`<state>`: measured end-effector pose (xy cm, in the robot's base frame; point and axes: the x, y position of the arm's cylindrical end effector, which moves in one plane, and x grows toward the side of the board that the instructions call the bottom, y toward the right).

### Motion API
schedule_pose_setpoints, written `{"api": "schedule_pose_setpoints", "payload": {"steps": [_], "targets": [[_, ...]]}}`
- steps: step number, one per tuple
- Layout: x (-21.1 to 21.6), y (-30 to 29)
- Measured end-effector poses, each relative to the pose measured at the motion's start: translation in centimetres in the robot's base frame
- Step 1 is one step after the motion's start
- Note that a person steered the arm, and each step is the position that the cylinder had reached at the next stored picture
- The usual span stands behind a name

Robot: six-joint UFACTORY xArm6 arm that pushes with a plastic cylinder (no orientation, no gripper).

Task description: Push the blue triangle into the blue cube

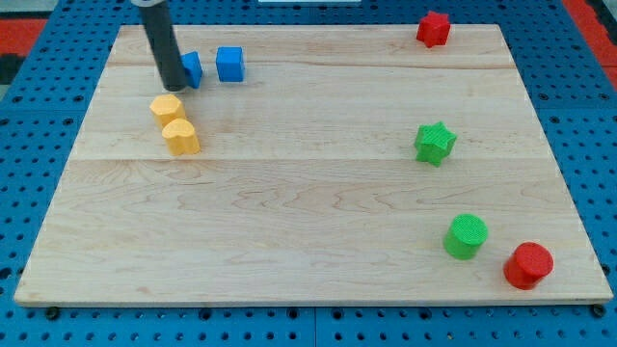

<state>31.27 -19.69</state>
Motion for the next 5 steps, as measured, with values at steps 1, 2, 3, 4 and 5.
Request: {"api": "schedule_pose_setpoints", "payload": {"steps": [1,2,3,4,5], "targets": [[-2.6,-1.2],[-2.8,3.0],[-2.8,-2.0],[0.3,-3.8],[0.3,-0.5]]}}
